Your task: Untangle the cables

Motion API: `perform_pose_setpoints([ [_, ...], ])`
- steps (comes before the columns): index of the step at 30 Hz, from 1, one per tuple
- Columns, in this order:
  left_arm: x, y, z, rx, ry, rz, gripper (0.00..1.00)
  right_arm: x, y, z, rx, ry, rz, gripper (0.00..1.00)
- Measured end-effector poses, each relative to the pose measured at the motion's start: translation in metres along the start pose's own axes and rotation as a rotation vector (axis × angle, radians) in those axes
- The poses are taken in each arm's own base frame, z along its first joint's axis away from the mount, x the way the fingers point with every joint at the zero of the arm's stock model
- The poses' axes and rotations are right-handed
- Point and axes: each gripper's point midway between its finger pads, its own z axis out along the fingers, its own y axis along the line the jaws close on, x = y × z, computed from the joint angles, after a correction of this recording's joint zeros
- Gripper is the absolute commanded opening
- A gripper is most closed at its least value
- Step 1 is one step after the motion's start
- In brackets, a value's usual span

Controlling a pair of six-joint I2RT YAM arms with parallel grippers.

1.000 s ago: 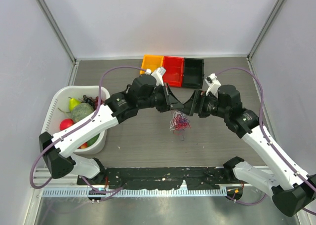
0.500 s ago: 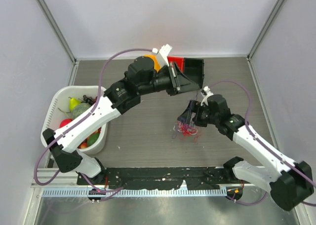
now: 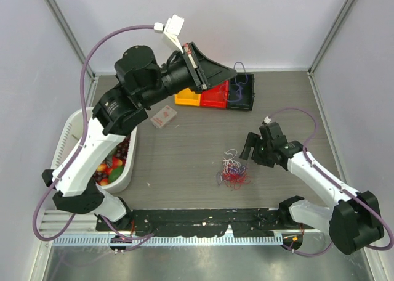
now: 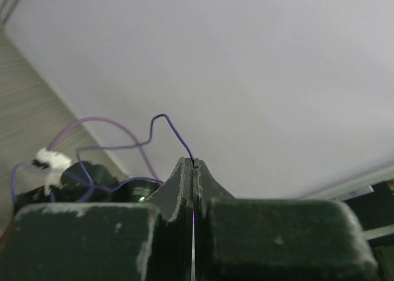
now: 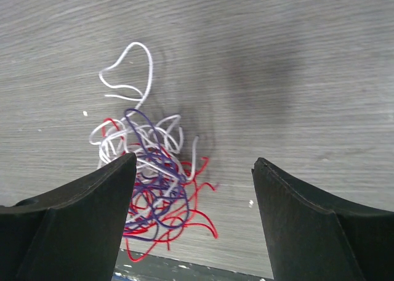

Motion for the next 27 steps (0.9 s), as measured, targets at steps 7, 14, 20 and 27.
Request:
perform_pose_setpoints([
  [7, 0.025, 0.08, -0.008, -0.315, 0.069, -0.007, 0.0, -0.011, -0.003, -0.024, 0.034, -0.026, -0.037, 0.81],
  [14, 0.069, 0.211, -0.046, -0.685, 0.149, -0.171, 0.0, -0.034, 0.029, -0.059, -0.075, -0.076, -0.065, 0.8],
  [20, 0.099, 0.29, -0.087, -0.866, 0.148, -0.316, 0.0, -0.016, 0.03, -0.072, -0.095, 0.005, -0.06, 0.8],
  [27, 0.068, 0.354, -0.091, -0.85, -0.08, -0.371, 0.0, -0.031, 0.05, -0.12, -0.165, -0.05, -0.063, 0.8],
])
